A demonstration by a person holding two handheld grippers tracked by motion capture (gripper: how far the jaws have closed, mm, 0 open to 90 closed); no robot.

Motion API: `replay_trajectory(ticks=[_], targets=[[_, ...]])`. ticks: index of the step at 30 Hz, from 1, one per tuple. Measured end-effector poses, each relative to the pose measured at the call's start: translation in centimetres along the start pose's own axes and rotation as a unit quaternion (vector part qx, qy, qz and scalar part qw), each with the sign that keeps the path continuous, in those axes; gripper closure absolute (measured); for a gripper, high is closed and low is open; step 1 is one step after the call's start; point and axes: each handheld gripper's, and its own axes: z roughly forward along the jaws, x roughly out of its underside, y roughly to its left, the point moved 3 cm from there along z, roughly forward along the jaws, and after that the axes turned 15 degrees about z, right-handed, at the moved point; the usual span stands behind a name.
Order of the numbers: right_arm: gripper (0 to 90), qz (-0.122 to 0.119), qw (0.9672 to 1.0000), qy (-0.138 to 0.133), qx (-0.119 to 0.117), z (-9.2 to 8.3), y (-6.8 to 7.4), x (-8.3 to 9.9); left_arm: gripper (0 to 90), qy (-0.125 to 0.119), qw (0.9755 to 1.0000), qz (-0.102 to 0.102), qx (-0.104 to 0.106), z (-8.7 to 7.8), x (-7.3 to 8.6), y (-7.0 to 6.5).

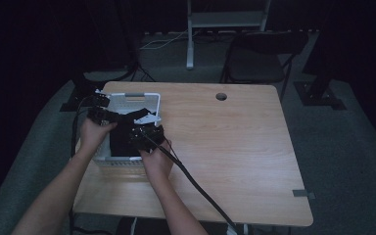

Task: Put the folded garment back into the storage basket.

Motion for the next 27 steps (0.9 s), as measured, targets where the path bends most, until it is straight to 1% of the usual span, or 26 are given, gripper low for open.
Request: replay_trajectory(ticks=[1,2,3,4,5,6,8,9,10,11,12,13,15,17,18,20,23,24,26,27], targets=[[29.3,0.003,1.0000,0.003,0.000,0.1,0.0,0.1,29.7,-0.005,1.0000,-0.001,0.001,-0.1,-0.1,-0.1],[27.6,0.007,0.9999,0.007,-0.004,0.2,-0.1,0.1,26.6,-0.006,1.0000,-0.003,-0.002,-0.1,-0.2,-0.2],[25.1,0.013,0.9998,0.010,-0.008,0.3,-0.2,0.1,21.2,-0.005,1.0000,-0.003,0.000,-0.2,-0.2,-0.3],[21.7,0.021,0.9997,0.010,-0.007,0.3,-0.3,0.1,21.1,-0.007,1.0000,-0.004,0.002,-0.2,-0.2,-0.4],[21.6,0.028,0.9996,0.008,-0.007,0.2,-0.4,0.1,21.1,-0.014,0.9999,-0.004,-0.003,-0.4,-0.2,-0.5],[21.4,0.033,0.9994,0.008,-0.012,0.2,-0.5,0.1,21.1,-0.023,0.9997,-0.007,-0.003,-0.5,-0.1,-0.5],[20.4,0.037,0.9992,0.007,-0.013,0.1,-0.7,0.0,21.0,-0.030,0.9994,-0.015,-0.001,-0.6,0.1,-0.6],[20.2,0.043,0.9988,0.010,-0.020,0.1,-0.8,0.0,17.1,-0.028,0.9995,-0.018,0.000,-0.5,0.2,-0.6],[19.3,0.046,0.9987,0.009,-0.020,0.0,-0.8,-0.1,12.0,-0.022,0.9996,-0.018,0.003,-0.4,0.4,-0.7],[19.3,0.049,0.9986,0.007,-0.022,-0.1,-0.9,-0.1,12.0,-0.023,0.9995,-0.012,0.015,-0.3,0.6,-0.8],[19.3,0.053,0.9981,0.009,-0.029,-0.1,-0.9,-0.2,12.0,-0.033,0.9991,-0.012,0.021,-0.4,0.7,-1.0],[19.3,0.054,0.9980,0.009,-0.031,-0.1,-0.9,-0.2,11.9,-0.037,0.9991,-0.011,0.016,-0.5,0.8,-1.1],[19.2,0.054,0.9980,0.007,-0.032,-0.3,-1.0,-0.3,11.9,-0.041,0.9989,-0.005,0.020,-0.7,1.0,-1.4],[17.6,0.059,0.9977,0.005,-0.034,-0.4,-1.2,-0.4,11.9,-0.047,0.9986,-0.005,0.026,-0.9,1.1,-1.6],[17.5,0.060,0.9975,0.005,-0.037,-0.4,-1.2,-0.4,11.9,-0.049,0.9986,-0.002,0.022,-1.1,1.1,-1.8],[15.8,0.059,0.9975,0.001,-0.037,-0.7,-1.3,-0.5,11.9,-0.058,0.9980,0.002,0.025,-1.4,1.2,-2.1],[15.8,0.063,0.9968,-0.008,-0.049,-1.2,-1.6,-0.8,11.9,-0.067,0.9975,0.012,0.020,-2.0,1.4,-2.6],[15.8,0.064,0.9967,-0.011,-0.048,-1.4,-1.7,-0.9,11.9,-0.068,0.9975,0.013,0.017,-2.1,1.5,-2.7],[15.8,0.065,0.9964,-0.012,-0.053,-1.6,-1.9,-1.1,11.9,-0.072,0.9971,0.015,0.020,-2.4,1.6,-2.9],[15.9,0.064,0.9964,-0.014,-0.054,-1.7,-1.9,-1.2,11.9,-0.072,0.9972,0.016,0.015,-2.6,1.7,-3.0]])
